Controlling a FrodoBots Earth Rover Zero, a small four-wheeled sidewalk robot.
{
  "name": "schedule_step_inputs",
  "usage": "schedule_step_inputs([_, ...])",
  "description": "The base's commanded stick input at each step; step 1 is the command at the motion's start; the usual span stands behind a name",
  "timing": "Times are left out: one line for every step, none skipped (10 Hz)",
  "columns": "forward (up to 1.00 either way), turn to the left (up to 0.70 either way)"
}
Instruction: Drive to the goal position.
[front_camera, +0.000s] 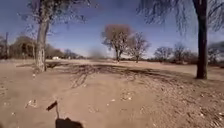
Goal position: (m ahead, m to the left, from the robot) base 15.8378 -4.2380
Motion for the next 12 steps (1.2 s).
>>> schedule_step_inputs([1.00, -0.27])
schedule_step_inputs([1.00, -0.27])
schedule_step_inputs([1.00, -0.27])
schedule_step_inputs([1.00, -0.27])
schedule_step_inputs([1.00, -0.15])
schedule_step_inputs([1.00, -0.03])
schedule_step_inputs([1.00, 0.00])
schedule_step_inputs([1.00, 0.00])
schedule_step_inputs([1.00, 0.00])
schedule_step_inputs([1.00, 0.00])
schedule_step_inputs([1.00, 0.00])
schedule_step_inputs([1.00, 0.00])
